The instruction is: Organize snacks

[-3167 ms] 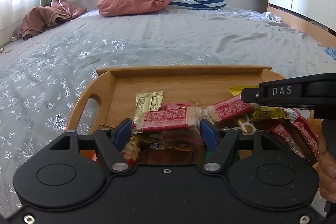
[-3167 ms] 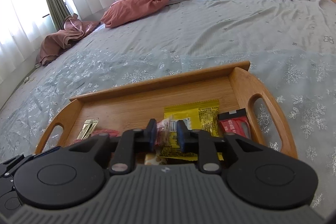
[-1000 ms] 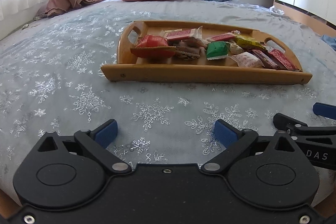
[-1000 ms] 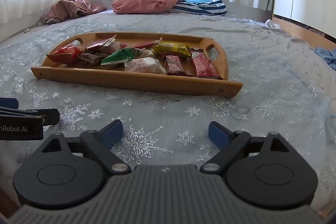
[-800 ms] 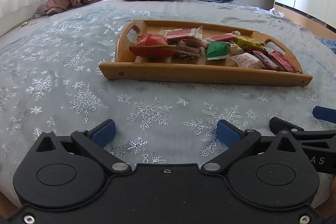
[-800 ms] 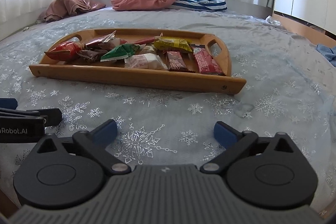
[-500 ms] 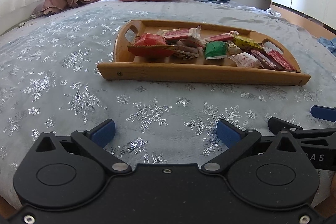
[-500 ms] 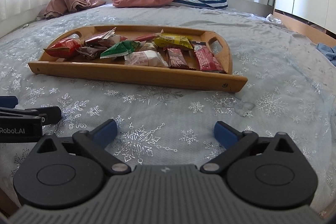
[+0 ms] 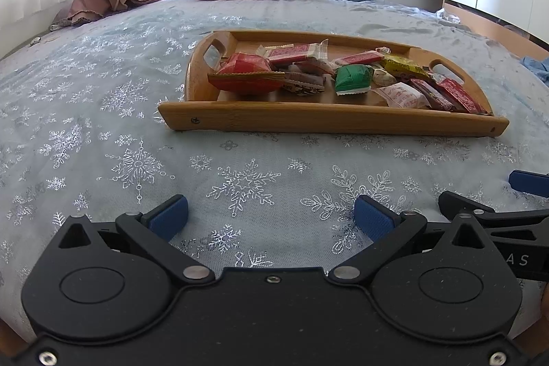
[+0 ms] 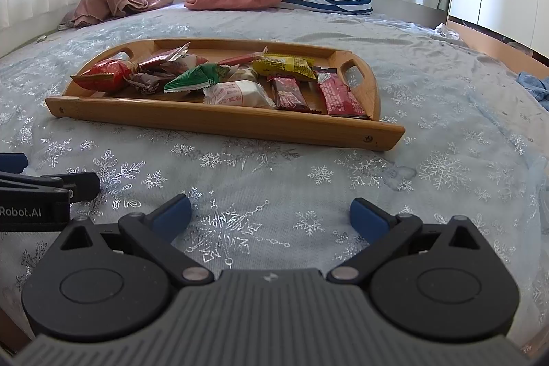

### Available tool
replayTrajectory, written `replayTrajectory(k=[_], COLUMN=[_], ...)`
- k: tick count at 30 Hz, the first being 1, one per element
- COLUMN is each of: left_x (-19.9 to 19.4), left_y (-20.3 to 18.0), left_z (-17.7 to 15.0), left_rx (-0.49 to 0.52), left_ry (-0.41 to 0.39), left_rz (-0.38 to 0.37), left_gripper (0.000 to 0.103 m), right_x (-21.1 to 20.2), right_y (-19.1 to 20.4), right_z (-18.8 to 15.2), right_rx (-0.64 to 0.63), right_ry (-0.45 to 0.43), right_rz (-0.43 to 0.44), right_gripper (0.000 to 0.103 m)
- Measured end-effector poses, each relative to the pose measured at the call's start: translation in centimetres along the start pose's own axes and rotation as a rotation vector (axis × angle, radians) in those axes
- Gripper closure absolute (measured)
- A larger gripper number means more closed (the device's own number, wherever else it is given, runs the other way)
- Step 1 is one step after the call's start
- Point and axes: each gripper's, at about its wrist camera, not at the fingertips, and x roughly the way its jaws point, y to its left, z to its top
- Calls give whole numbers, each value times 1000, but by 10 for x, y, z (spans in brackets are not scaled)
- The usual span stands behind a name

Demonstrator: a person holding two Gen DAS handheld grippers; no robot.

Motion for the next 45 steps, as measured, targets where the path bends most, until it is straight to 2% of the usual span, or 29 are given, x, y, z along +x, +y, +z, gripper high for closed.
replayTrajectory(k=[45], left_x=[1], left_y=[-2], left_z=[-1], left_rx=[-3], left_ry=[5], left_rz=[19], left_gripper=[0], right_x=[1], right_y=[1], right_z=[0], right_rx=[-4], right_ry=[-2], right_rz=[1], right_gripper=[0])
